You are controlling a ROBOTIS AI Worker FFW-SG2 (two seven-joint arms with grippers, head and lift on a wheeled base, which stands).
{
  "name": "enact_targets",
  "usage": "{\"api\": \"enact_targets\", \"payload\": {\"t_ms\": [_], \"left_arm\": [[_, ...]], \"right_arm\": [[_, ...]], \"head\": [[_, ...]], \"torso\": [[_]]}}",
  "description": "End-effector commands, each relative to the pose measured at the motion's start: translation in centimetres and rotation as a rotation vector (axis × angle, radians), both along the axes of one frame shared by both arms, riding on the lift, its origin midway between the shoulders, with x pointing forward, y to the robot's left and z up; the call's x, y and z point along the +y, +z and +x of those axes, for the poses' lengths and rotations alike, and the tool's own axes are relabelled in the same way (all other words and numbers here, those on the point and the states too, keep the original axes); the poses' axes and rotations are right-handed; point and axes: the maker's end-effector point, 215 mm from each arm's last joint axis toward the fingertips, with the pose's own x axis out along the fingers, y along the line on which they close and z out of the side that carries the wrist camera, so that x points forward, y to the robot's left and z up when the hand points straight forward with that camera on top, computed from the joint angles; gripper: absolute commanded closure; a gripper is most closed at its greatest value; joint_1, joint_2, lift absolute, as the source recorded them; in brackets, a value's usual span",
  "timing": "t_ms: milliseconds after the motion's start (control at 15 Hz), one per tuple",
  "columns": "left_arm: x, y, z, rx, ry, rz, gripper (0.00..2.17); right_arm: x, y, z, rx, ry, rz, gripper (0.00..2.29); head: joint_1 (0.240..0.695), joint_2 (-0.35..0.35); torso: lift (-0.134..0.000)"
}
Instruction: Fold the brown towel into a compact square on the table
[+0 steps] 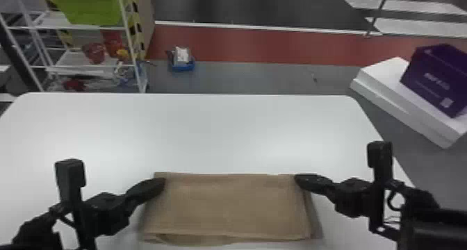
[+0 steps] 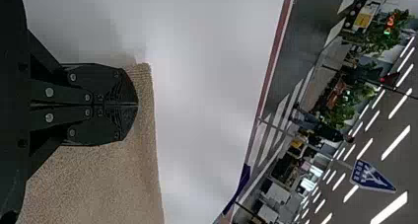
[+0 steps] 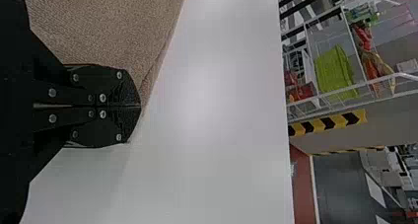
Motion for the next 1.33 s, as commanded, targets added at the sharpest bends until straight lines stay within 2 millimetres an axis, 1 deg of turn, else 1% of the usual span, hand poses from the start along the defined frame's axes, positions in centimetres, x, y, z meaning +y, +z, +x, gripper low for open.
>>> {"api": "enact_targets", "payload": {"t_ms": [0, 133, 267, 333, 467, 533, 600, 667, 733, 867, 933, 1000, 1067, 1133, 1200, 1267], "left_arm": [[0.8, 1.9, -0.5, -0.028, 0.014, -0.020, 2.14], [1.0, 4.1, -1.4, -0.052, 0.013, -0.043, 2.14], [1.8, 6.2, -2.7, -0.068, 0.019, -0.071, 2.14], [2.3, 6.2, -3.6, -0.049, 0.025, -0.067, 2.14], [3.5, 5.9, -4.9, -0.030, 0.045, -0.053, 2.14], [4.3, 5.2, -5.5, -0.010, 0.057, -0.049, 2.14], [5.0, 4.5, -6.1, 0.014, 0.070, -0.043, 2.14], [5.5, 4.1, -6.5, 0.024, 0.078, -0.039, 2.14], [5.9, 3.6, -7.0, 0.042, 0.085, -0.036, 2.14], [6.7, 2.9, -7.7, 0.066, 0.104, -0.032, 2.14], [6.8, 2.8, -7.8, 0.069, 0.110, -0.033, 2.14], [7.2, 2.6, -7.9, 0.075, 0.120, -0.026, 2.09], [7.2, 2.4, -7.9, 0.080, 0.123, -0.029, 2.08], [7.1, 2.5, -8.0, 0.081, 0.126, -0.035, 2.05], [6.9, 2.6, -8.2, 0.093, 0.126, -0.040, 1.93], [7.0, 3.0, -8.4, 0.086, 0.129, -0.031, 1.93]], "right_arm": [[0.5, 2.7, 0.1, -0.031, 0.000, 0.041, 1.43], [0.6, 4.2, 0.0, -0.050, -0.003, 0.043, 1.43], [0.6, 5.3, -0.7, -0.052, -0.008, 0.045, 1.43], [0.4, 5.4, -1.2, -0.051, -0.011, 0.041, 1.30], [0.0, 5.3, -2.5, -0.028, -0.026, 0.040, 1.27], [-0.3, 5.1, -3.1, -0.015, -0.035, 0.037, 0.96], [-0.8, 4.7, -3.8, -0.011, -0.042, 0.028, 0.49], [-1.4, 4.4, -4.2, -0.009, -0.049, 0.023, 0.39], [-1.8, 4.3, -4.3, -0.007, -0.056, 0.021, 0.39], [-3.5, 4.3, -4.3, -0.031, -0.071, -0.036, 0.39], [-4.8, 4.4, -4.0, -0.055, -0.084, -0.071, 0.39], [-6.5, 4.1, -3.6, -0.067, -0.098, -0.086, 0.39], [-8.5, 3.5, -3.0, -0.074, -0.106, -0.089, 0.39], [-10.3, 3.6, -2.4, -0.116, -0.102, -0.089, 0.39], [-12.2, 3.1, -2.1, -0.139, -0.110, -0.103, 0.39], [-13.6, 3.2, -1.8, -0.172, -0.121, -0.112, 0.39]], "head": [[0.695, -0.096], [0.695, -0.086], [0.695, -0.077], [0.695, -0.074], [0.695, -0.068], [0.695, -0.065], [0.695, -0.058], [0.695, -0.054], [0.695, -0.052], [0.695, -0.050], [0.695, -0.055], [0.695, -0.060], [0.695, -0.071], [0.695, -0.085], [0.695, -0.099], [0.695, -0.138]], "torso": [[-0.124], [-0.124], [-0.124], [-0.124], [-0.124], [-0.124], [-0.124], [-0.124], [-0.124], [-0.124], [-0.124], [-0.124], [-0.124], [-0.124], [-0.124], [-0.124]]}}
